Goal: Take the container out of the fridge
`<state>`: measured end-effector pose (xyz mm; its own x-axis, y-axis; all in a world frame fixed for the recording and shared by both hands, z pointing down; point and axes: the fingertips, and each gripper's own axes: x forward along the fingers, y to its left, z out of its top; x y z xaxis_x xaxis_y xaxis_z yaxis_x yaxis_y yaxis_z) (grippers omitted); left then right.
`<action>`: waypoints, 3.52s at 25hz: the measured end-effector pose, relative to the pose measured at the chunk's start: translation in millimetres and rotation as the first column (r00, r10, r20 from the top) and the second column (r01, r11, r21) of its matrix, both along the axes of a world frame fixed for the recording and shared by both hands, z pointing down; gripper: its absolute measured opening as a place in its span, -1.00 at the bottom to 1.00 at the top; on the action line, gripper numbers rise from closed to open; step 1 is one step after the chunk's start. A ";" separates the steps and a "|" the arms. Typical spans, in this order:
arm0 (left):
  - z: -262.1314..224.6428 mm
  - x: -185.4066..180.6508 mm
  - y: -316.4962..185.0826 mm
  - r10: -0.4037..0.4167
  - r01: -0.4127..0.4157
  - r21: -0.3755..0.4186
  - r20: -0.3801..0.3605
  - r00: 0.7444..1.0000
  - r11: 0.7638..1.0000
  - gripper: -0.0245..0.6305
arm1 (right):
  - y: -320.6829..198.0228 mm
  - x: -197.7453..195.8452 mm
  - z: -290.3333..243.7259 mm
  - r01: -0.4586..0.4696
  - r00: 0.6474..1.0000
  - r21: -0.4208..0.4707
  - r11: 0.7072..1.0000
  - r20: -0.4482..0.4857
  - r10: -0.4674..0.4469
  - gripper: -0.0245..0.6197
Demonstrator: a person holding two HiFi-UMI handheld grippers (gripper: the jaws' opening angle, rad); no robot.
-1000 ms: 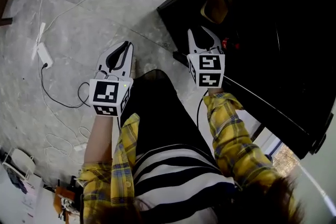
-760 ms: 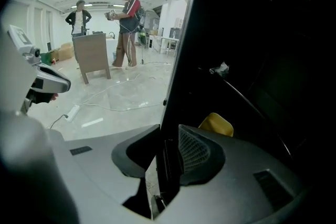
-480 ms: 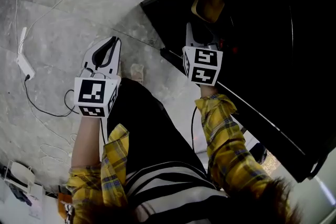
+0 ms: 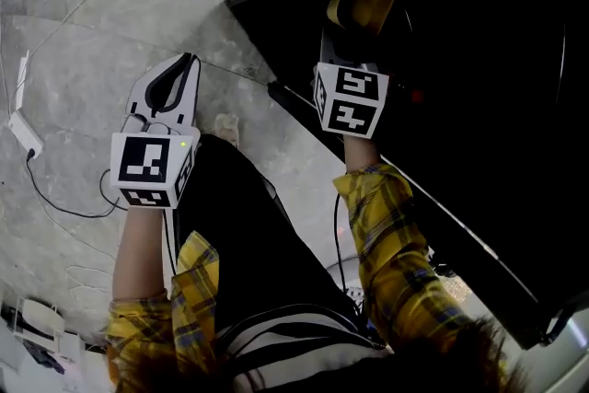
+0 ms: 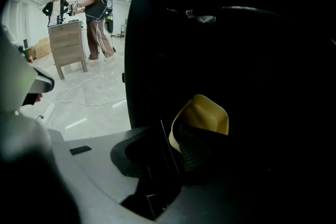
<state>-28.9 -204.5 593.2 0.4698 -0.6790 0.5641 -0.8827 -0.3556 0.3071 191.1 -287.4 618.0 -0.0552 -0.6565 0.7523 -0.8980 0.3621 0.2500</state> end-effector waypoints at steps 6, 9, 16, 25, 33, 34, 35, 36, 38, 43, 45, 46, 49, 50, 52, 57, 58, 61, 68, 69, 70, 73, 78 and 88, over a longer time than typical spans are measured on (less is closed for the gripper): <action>12.4 4.4 -11.9 0.003 -0.003 -0.009 -0.003 1.000 1.000 -0.83 | -19.6 2.6 21.7 0.008 1.000 -0.029 1.000 -0.030 -0.009 -0.58; 16.9 5.0 -14.9 0.004 -0.004 -0.012 -0.004 1.000 1.000 -0.83 | -26.2 3.0 30.2 0.016 0.999 -0.046 0.999 -0.052 -0.018 -0.58; 25.4 1.3 -21.7 -0.004 0.004 -0.019 -0.001 1.000 1.000 -0.83 | -34.9 4.7 38.7 0.022 0.995 -0.060 0.998 -0.091 -0.028 -0.59; 23.8 3.0 -20.3 -0.006 0.006 -0.016 0.002 1.000 1.000 -0.83 | -32.3 -1.1 37.1 0.039 0.995 -0.070 0.997 -0.085 -0.045 -0.74; 10.8 -3.3 -17.7 -0.019 0.019 0.003 0.010 1.000 1.000 -0.83 | -20.4 0.5 28.6 0.024 0.996 -0.070 0.997 -0.085 -0.030 -0.77; 8.4 -5.2 -18.0 -0.022 0.022 0.004 0.010 1.000 1.000 -0.83 | -19.3 -2.0 25.1 0.023 0.996 -0.067 0.997 -0.081 -0.029 -0.77; 5.8 -6.9 -18.0 -0.025 0.025 0.006 0.010 1.000 1.000 -0.83 | -17.9 -4.1 21.7 0.022 0.997 -0.064 0.998 -0.077 -0.027 -0.77; 2.9 -8.4 -17.5 -0.028 0.028 0.009 0.012 1.000 1.000 -0.83 | -16.1 -5.4 18.6 0.023 0.997 -0.062 0.998 -0.074 -0.027 -0.77; -4.2 -11.4 -15.2 -0.037 0.037 0.013 0.016 0.999 0.999 -0.83 | -11.0 -5.6 13.5 0.026 0.997 -0.064 0.998 -0.072 -0.031 -0.77; -25.8 -23.3 -1.5 -0.061 0.060 0.020 0.031 0.998 0.998 -0.83 | 8.0 -17.3 -0.6 0.041 0.998 -0.088 0.995 -0.041 -0.045 -0.77; -36.1 -28.8 5.4 -0.064 0.063 0.024 0.042 0.997 0.998 -0.83 | 16.2 -28.4 -10.0 0.049 0.999 -0.097 0.994 -0.018 -0.050 -0.77; -41.3 -31.6 9.2 -0.067 0.066 0.024 0.044 0.997 0.998 -0.83 | 20.5 -33.0 -15.1 0.052 0.999 -0.102 0.993 -0.009 -0.053 -0.77; -55.4 -42.0 19.9 -0.086 0.086 0.020 0.038 0.996 0.996 -0.83 | 33.0 -41.4 -27.9 0.064 0.998 -0.106 0.992 0.000 -0.064 -0.77; -59.9 -46.4 22.8 -0.096 0.095 0.021 0.037 0.995 0.995 -0.84 | 37.7 -45.8 -32.1 0.070 0.998 -0.108 0.992 0.006 -0.070 -0.77; -69.0 -54.9 28.2 -0.114 0.113 0.026 0.037 0.993 0.993 -0.84 | 48.3 -56.0 -41.0 0.084 0.996 -0.113 0.990 0.020 -0.082 -0.77; -91.3 -71.3 41.0 -0.157 0.155 0.042 0.047 0.986 0.987 -0.83 | 74.9 -69.8 -62.0 0.117 0.993 -0.127 0.985 0.049 -0.112 -0.77; -95.6 -75.0 43.0 -0.169 0.167 0.044 0.048 0.984 0.985 -0.84 | 80.3 -72.9 -67.3 0.129 0.991 -0.130 0.983 0.056 -0.123 -0.77; -109.1 -86.1 47.5 -0.209 0.207 0.049 0.045 0.977 0.977 -0.84 | 95.7 -82.2 -85.1 0.166 0.985 -0.132 0.977 0.072 -0.157 -0.78; -135.1 -105.6 69.2 -0.272 0.269 0.049 0.061 0.960 0.962 -0.84 | 132.5 -97.7 -118.4 0.253 0.964 -0.131 0.959 0.117 -0.238 -0.78; -139.7 -107.9 72.2 -0.280 0.277 0.051 0.065 0.958 0.960 -0.84 | 135.5 -99.3 -123.4 0.268 0.960 -0.128 0.955 0.121 -0.253 -0.78; -144.8 -110.8 74.5 -0.288 0.285 0.054 0.067 0.955 0.957 -0.84 | 137.5 -101.5 -128.6 0.284 0.955 -0.124 0.951 0.124 -0.270 -0.78; -161.2 -118.3 81.2 -0.310 0.306 0.062 0.070 0.948 0.950 -0.84 | 142.8 -108.0 -144.9 0.328 0.941 -0.114 0.938 0.132 -0.313 -0.78; -188.2 -125.5 90.6 -0.321 0.315 0.082 0.081 0.944 0.946 -0.84 | 153.9 -115.6 -172.2 0.370 0.924 -0.112 0.922 0.144 -0.354 -0.78; -224.0 -135.8 97.4 -0.335 0.320 0.140 0.101 0.937 0.937 -0.84 | 169.1 -137.4 -199.5 0.449 0.887 -0.096 0.888 0.171 -0.430 -0.79</action>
